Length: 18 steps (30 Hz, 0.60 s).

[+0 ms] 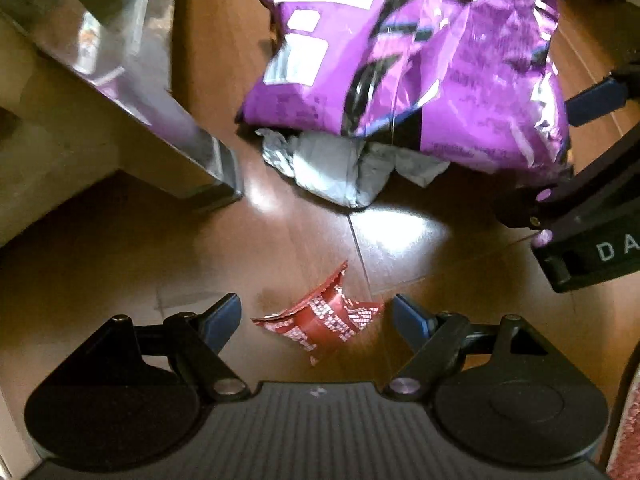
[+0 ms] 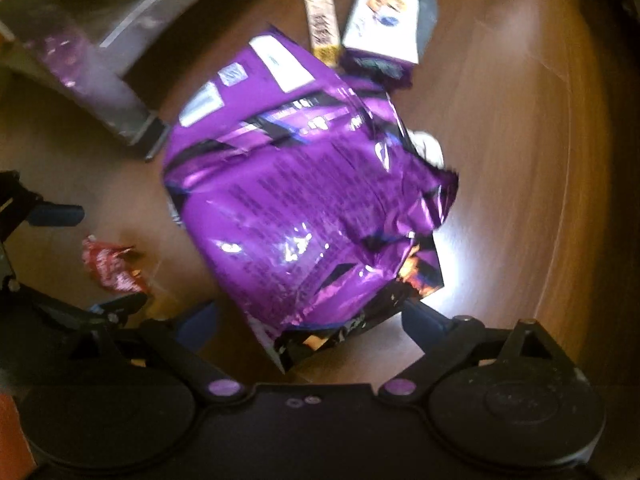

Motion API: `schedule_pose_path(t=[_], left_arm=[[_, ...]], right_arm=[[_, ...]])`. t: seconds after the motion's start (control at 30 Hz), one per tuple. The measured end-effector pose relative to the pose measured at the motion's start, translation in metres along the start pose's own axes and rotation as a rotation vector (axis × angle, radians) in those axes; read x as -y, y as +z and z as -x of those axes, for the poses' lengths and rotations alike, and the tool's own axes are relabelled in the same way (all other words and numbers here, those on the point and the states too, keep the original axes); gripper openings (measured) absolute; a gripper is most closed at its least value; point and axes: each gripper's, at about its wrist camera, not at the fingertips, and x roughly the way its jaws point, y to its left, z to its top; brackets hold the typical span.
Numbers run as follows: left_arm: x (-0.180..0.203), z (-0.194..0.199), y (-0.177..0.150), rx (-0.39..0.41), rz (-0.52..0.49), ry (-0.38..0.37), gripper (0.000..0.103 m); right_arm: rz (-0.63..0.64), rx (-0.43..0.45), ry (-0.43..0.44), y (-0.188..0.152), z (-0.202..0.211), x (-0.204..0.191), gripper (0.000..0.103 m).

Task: Collect trash
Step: 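Grasp red wrapper with left tool while right tool grasps purple snack bag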

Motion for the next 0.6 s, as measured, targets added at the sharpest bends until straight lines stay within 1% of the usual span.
schedule_pose_path(t=[0.03, 0.17, 0.23, 0.27, 0.3, 0.33, 0.37, 0.4, 0.47, 0.57, 0.6], left_arm=[[0.001, -0.002, -0.001, -0.003, -0.002, -0.002, 0.083], [0.001, -0.010, -0.004, -0.009, 0.016, -0.026, 0.082], [-0.002, -0.012, -0.004, -0.015, 0.040, -0.042, 0.077], [-0.004, -0.012, -0.004, -0.022, 0.059, -0.054, 0.075], [-0.006, -0.012, -0.004, -0.030, 0.085, -0.071, 0.069], [-0.009, -0.012, -0.003, -0.038, 0.107, -0.082, 0.068], [-0.013, -0.011, -0.003, -0.039, 0.131, -0.084, 0.068], [-0.015, -0.011, -0.003, -0.038, 0.153, -0.090, 0.067], [-0.023, -0.008, -0.003, -0.038, 0.208, -0.115, 0.066], [-0.031, -0.002, -0.004, -0.042, 0.262, -0.134, 0.066], [-0.033, 0.000, -0.005, -0.045, 0.277, -0.139, 0.065]], right_arm=[[-0.019, -0.005, 0.000, -0.002, -0.004, 0.000, 0.093], [-0.043, -0.001, -0.029, -0.008, -0.013, -0.004, 0.082], [-0.051, 0.009, -0.033, -0.010, -0.014, -0.005, 0.078], [-0.053, 0.012, -0.034, -0.011, -0.015, -0.006, 0.073], [-0.052, 0.012, -0.037, -0.013, -0.016, -0.007, 0.065], [-0.051, 0.012, -0.040, -0.013, -0.016, -0.008, 0.060], [-0.049, 0.011, -0.047, -0.014, -0.017, -0.008, 0.047], [-0.049, 0.010, -0.056, -0.015, -0.017, -0.009, 0.040], [-0.057, 0.016, -0.065, -0.020, -0.016, -0.009, 0.034], [-0.061, 0.038, -0.069, -0.029, -0.011, -0.009, 0.018], [-0.059, 0.045, -0.074, -0.031, -0.008, -0.009, 0.017]])
